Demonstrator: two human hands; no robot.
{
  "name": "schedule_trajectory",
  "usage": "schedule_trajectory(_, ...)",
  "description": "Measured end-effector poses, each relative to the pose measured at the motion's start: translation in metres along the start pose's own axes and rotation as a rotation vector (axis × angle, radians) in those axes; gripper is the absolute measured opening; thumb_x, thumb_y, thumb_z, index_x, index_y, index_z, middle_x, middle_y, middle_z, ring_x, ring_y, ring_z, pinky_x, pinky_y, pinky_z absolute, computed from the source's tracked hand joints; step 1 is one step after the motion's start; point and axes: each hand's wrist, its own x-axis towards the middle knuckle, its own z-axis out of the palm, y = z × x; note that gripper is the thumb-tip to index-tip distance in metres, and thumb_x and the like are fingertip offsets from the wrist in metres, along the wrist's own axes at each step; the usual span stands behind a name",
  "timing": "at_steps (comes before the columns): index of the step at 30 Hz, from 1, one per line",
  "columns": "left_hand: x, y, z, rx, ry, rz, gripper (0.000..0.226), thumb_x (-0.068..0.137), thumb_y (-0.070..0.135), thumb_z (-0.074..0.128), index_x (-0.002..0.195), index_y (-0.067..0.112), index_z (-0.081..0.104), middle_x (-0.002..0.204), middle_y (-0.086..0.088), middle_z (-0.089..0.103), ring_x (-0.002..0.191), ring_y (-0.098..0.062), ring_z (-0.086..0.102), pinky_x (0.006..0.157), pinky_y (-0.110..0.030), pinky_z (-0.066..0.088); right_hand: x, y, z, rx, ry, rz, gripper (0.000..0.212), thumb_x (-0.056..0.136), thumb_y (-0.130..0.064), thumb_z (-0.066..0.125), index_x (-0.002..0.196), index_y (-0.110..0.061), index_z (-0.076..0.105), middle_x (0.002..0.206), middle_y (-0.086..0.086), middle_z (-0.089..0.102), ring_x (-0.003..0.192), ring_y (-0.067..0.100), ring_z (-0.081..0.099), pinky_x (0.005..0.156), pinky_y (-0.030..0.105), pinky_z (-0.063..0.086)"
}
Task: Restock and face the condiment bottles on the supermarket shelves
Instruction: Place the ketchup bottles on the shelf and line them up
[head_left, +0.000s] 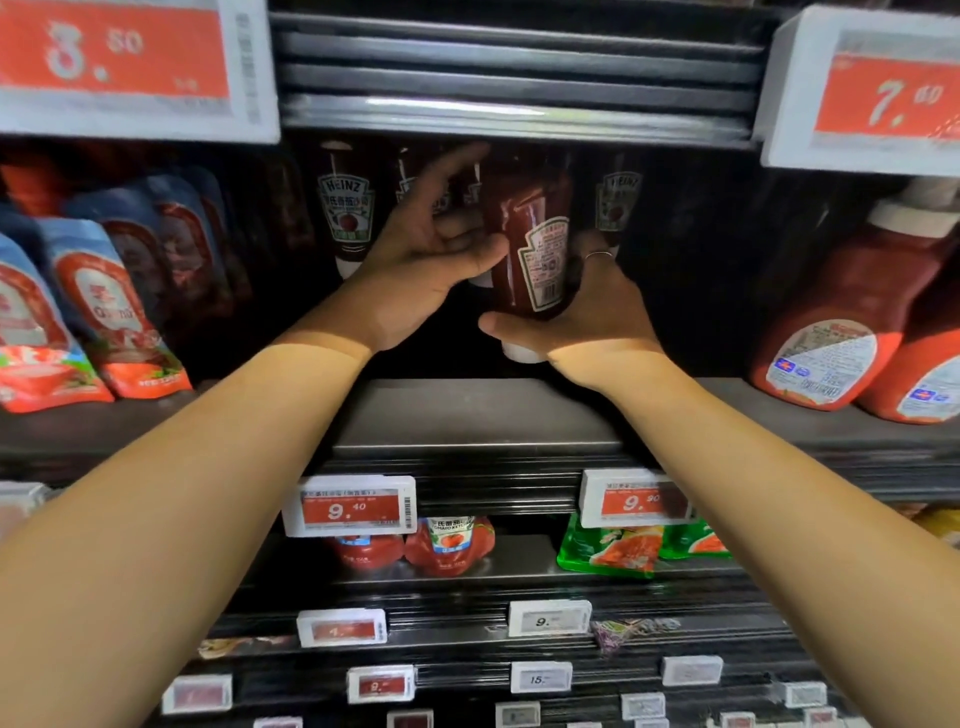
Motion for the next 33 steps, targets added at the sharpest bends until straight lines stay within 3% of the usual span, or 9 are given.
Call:
schedule_trajectory(2,0.001,-0.004,0.006,0.094,-0.004,-0.024,0.055,0.087,0.015,0.072,0.134,0.024,0.046,0.114,-0.001,0.075,0.116,-0.02,0.067,0.096,-0.038,0.053,0.002,0.003,-0.001,-0.009,-0.005,0.022,0.099,0.058,-0.052,0.095,0.137,-0.02,0.044,0.122,-0.009,0.063,0.108,0.008,0.06,0.078,0.01,0.042)
schedule_trajectory(4,0.002,-0.009,0.013,0.23,-0.056,-0.042,0.035,0.094,0.019,0.064,0.127,0.02,0.053,0.115,0.004,0.073,0.117,-0.014,0.066,0.101,-0.034,0.052,0.006,0.007,-0.001,0.0,0.001,0.048,0.103,0.058,-0.05,0.095,0.138,-0.019,0.039,0.125,-0.007,0.061,0.109,0.009,0.058,0.074,0.005,0.039)
schedule_trajectory(8,0.007,-0.017,0.022,0.335,-0.093,-0.08,0.029,0.106,0.011,0.05,0.134,0.012,0.052,0.123,0.001,0.067,0.121,-0.012,0.063,0.108,-0.037,0.049,0.017,0.016,-0.009,-0.015,-0.031,0.05,0.1,0.056,-0.052,0.095,0.132,-0.025,0.036,0.121,-0.008,0.063,0.108,0.008,0.059,0.074,0.003,0.038)
schedule_trajectory(13,0.023,-0.014,0.041,0.278,-0.1,-0.207,0.024,0.106,0.014,0.051,0.129,0.017,0.054,0.127,-0.003,0.067,0.122,-0.015,0.063,0.106,-0.039,0.052,0.042,0.025,-0.042,0.076,-0.152,0.015,0.101,0.058,-0.033,0.1,0.141,-0.017,0.045,0.123,-0.013,0.067,0.112,-0.001,0.065,0.103,0.022,0.051)
schedule_trajectory(16,0.03,-0.015,0.062,0.262,-0.026,-0.205,0.034,0.101,0.023,0.06,0.133,0.016,0.055,0.132,-0.005,0.066,0.124,-0.017,0.062,0.111,-0.043,0.047,0.042,0.038,-0.04,0.222,-0.108,-0.032,0.084,0.062,-0.013,0.098,0.132,-0.01,0.053,0.121,-0.001,0.071,0.112,0.007,0.069,0.102,0.032,0.054)
schedule_trajectory(20,0.027,-0.027,0.065,0.211,-0.025,-0.168,0.047,0.088,0.022,0.069,0.134,0.024,0.057,0.133,0.002,0.067,0.126,-0.012,0.061,0.114,-0.04,0.044,0.034,0.046,-0.035,0.304,-0.032,0.011,0.09,0.053,-0.019,0.099,0.128,-0.018,0.05,0.117,-0.001,0.072,0.108,0.01,0.071,0.093,0.03,0.057)
schedule_trajectory(23,0.025,-0.031,0.058,0.112,-0.096,-0.202,0.047,0.079,0.012,0.062,0.123,0.026,0.062,0.119,0.005,0.073,0.118,-0.013,0.065,0.106,-0.034,0.05,0.034,0.047,-0.039,0.346,-0.063,0.048,0.082,0.061,-0.001,0.095,0.125,-0.013,0.046,0.116,0.009,0.07,0.104,0.016,0.072,0.088,0.03,0.059)
schedule_trajectory(27,0.028,-0.03,0.05,0.023,-0.017,-0.274,0.064,0.066,0.007,0.049,0.127,0.019,0.058,0.12,-0.013,0.067,0.118,-0.029,0.061,0.108,-0.049,0.048,0.029,0.042,-0.041,0.38,-0.144,0.055,0.06,0.072,0.014,0.081,0.118,-0.006,0.048,0.118,0.018,0.068,0.11,0.025,0.067,0.097,0.037,0.055)
schedule_trajectory(33,0.026,-0.032,0.047,0.149,0.015,-0.207,0.05,0.072,0.007,0.063,0.119,0.023,0.054,0.114,-0.009,0.07,0.112,-0.024,0.069,0.099,-0.046,0.056,0.027,0.036,-0.042,0.414,-0.153,0.056,0.049,0.084,-0.002,0.074,0.129,-0.003,0.056,0.125,0.019,0.067,0.119,0.03,0.065,0.107,0.05,0.05)
